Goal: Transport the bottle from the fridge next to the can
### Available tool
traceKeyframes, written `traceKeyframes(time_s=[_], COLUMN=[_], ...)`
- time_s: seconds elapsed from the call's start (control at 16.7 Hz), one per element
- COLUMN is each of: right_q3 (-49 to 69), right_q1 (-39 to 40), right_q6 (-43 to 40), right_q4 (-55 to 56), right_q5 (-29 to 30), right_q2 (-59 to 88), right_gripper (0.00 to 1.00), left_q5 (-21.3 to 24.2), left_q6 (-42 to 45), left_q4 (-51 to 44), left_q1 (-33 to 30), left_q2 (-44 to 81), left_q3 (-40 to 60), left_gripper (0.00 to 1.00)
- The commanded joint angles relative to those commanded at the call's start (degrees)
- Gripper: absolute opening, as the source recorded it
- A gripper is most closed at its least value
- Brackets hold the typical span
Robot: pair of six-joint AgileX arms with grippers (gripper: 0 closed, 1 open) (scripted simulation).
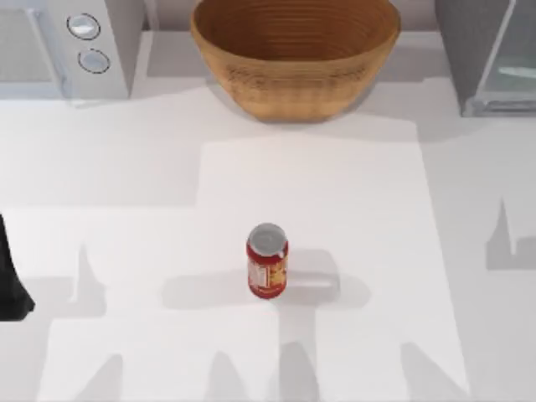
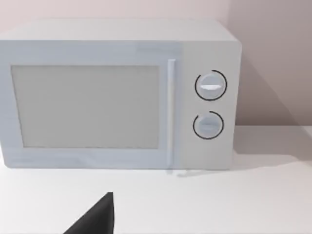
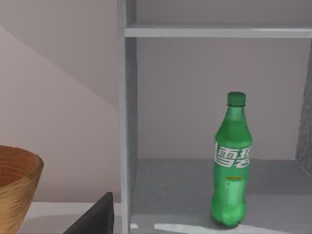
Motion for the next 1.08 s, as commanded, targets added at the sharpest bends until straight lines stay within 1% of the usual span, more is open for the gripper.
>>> traceKeyframes(time_s=[0.18, 0.54, 0.72, 0.9, 1.08], right_q3=[8.2, 25.1, 32.7, 38.9, 43.1], right_q1=[-1.6, -4.9, -6.5, -7.8, -8.6], right_q6=[0.2, 0.5, 0.6, 0.6, 0.7], right_q4=[9.5, 29.2, 38.0, 45.2, 50.0], right_q5=[-1.5, -4.6, -5.9, -6.9, -7.6], right_q2=[17.9, 60.3, 78.7, 92.0, 99.8], right_gripper=[1.00, 1.00, 1.00, 1.00, 1.00], left_q5=[0.0, 0.0, 0.0, 0.0, 0.0], left_q6=[0.0, 0.0, 0.0, 0.0, 0.0], left_q4=[0.0, 0.0, 0.0, 0.0, 0.0], left_q1=[0.0, 0.0, 0.0, 0.0, 0.0], left_q2=[0.0, 0.0, 0.0, 0.0, 0.0], left_q3=[0.0, 0.0, 0.0, 0.0, 0.0], left_gripper=[1.00, 1.00, 1.00, 1.00, 1.00])
